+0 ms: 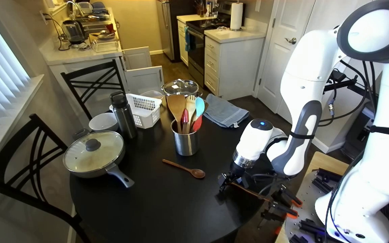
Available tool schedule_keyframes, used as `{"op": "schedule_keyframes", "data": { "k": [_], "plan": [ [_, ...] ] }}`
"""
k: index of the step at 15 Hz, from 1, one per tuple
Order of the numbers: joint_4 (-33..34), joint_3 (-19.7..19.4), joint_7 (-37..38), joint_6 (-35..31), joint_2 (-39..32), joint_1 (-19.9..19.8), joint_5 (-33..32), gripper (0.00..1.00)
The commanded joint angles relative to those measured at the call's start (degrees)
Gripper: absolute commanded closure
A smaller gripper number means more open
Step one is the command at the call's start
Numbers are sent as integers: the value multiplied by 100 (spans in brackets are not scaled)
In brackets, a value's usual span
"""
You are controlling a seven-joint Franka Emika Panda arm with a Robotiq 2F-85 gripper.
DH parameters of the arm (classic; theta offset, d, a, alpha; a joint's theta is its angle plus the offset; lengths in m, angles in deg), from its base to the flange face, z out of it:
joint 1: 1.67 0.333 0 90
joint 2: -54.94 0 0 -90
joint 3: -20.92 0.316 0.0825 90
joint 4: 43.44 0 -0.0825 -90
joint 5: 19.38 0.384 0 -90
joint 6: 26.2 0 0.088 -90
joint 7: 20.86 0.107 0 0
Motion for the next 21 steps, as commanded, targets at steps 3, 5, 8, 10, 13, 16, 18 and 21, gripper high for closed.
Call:
{"op": "schedule_keyframes", "data": {
  "k": [3, 5, 8, 10, 13, 16, 18, 21],
  "plan": [
    [350, 1034, -1232, 953, -579, -1391, -690, 0],
    [422, 1347, -1497, 1352, -479, -1595, -582, 0],
    [493, 1687, -1766, 1820, -220, -1733, -503, 26],
    [546, 1893, -1895, 2036, -113, -1822, -469, 38],
    [600, 2072, -2025, 2287, 64, -1919, -465, 58],
    [579, 1771, -2671, 2298, 358, -1527, 254, 79],
    [432, 674, -3800, 2018, 855, -126, 1761, 88],
    [520, 748, -3830, 2286, 975, -190, 1625, 100]
  ]
}}
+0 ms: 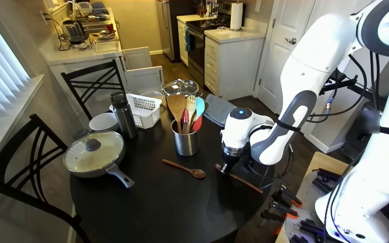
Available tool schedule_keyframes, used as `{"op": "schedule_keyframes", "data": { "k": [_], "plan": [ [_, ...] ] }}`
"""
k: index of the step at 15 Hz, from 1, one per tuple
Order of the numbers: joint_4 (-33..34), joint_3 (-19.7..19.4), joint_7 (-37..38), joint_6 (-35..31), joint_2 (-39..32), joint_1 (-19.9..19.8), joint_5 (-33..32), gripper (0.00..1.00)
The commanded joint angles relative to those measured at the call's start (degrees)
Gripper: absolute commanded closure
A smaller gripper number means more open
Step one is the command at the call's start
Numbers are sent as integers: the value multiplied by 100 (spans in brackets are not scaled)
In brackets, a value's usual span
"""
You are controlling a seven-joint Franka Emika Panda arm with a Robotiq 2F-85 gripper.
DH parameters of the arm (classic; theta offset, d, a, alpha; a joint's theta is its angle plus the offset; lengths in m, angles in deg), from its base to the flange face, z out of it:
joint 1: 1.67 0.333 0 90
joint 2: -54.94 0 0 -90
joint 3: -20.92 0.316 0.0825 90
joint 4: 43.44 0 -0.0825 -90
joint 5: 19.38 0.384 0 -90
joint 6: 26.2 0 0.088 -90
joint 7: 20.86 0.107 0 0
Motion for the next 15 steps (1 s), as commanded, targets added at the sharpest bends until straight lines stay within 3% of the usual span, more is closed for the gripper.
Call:
{"op": "schedule_keyframes", "data": {
  "k": [1, 8, 12, 15],
  "plan": [
    [-126, 90, -79, 161, 432, -15, -35, 100],
    [-81, 161, 147, -22, 1180, -3, 120, 97],
    [-30, 142, 786, -425, 1989, 22, 329, 97],
    [46, 137, 1515, -648, 2536, -23, 97, 97]
  ]
}}
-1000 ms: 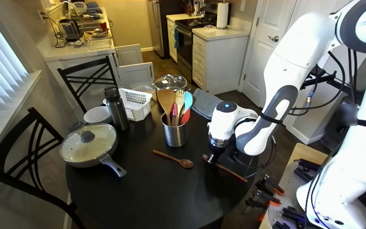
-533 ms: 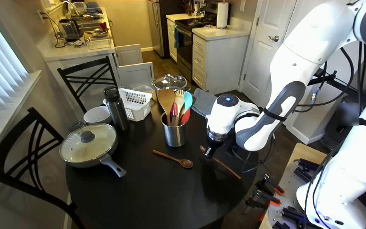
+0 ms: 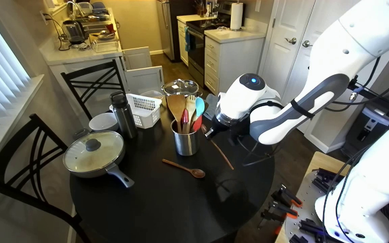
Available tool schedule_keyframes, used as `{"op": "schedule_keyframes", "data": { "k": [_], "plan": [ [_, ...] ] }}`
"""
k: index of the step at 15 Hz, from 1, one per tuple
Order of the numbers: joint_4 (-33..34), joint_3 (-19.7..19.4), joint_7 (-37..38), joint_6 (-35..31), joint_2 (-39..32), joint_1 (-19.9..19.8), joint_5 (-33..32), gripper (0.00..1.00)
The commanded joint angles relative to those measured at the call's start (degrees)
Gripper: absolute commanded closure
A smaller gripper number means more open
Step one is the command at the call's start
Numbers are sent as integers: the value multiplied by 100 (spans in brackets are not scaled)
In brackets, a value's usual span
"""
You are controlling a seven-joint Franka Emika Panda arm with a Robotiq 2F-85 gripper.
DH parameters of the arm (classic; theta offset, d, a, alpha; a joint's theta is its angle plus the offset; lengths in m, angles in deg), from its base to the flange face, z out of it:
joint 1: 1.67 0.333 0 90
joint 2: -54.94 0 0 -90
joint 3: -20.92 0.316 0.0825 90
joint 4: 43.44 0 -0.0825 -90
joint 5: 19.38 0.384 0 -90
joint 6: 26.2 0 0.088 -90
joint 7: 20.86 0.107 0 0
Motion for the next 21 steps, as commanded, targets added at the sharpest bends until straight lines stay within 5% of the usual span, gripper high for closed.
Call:
{"op": "schedule_keyframes", "data": {
  "k": [1, 6, 13, 19, 21],
  "plan": [
    [-74, 92, 933, -251, 804, -109, -166, 97],
    [284, 922, 2726, -517, 1477, -1208, -1242, 97],
    [1258, 3394, 5625, -929, 2617, -4236, -3256, 97],
    [2422, 5554, 7741, -1434, 4480, -6787, -3727, 97],
    [2895, 5921, 8389, -1299, 5107, -7295, -3829, 97]
  ]
}}
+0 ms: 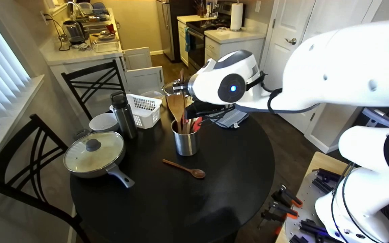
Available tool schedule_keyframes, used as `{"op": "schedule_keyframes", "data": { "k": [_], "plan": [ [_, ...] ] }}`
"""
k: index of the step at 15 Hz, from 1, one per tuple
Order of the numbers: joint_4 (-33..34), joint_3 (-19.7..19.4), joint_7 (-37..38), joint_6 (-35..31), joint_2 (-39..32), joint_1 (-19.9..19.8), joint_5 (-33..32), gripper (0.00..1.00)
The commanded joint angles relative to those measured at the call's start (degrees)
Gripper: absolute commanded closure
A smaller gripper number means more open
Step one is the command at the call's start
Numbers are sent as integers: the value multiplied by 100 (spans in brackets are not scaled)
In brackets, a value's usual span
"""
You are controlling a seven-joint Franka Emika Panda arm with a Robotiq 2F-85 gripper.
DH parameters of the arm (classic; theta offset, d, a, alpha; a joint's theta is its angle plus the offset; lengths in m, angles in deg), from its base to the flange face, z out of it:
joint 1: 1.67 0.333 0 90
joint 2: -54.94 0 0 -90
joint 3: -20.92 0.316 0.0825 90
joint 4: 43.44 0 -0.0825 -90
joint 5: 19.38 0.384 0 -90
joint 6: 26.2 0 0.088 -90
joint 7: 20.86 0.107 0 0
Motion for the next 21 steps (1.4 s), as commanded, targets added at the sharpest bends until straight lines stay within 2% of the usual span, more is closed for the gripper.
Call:
{"op": "schedule_keyframes", "data": {
  "k": [1, 4, 5, 7, 11, 16, 21],
  "plan": [
    [851, 568, 1437, -51, 1459, -995, -353, 97],
    [1220, 627, 2329, 148, 2481, -1271, -408, 97],
    [1262, 601, 2606, 221, 2840, -1298, -368, 68],
    [1192, 523, 2973, 405, 3542, -1261, -173, 57],
    [1027, 656, 3215, 974, 3939, -1184, -158, 32],
    [940, 666, 3274, 1317, 4191, -1110, -166, 2],
    [558, 576, 3053, 854, 3524, -789, -167, 0]
  ]
}}
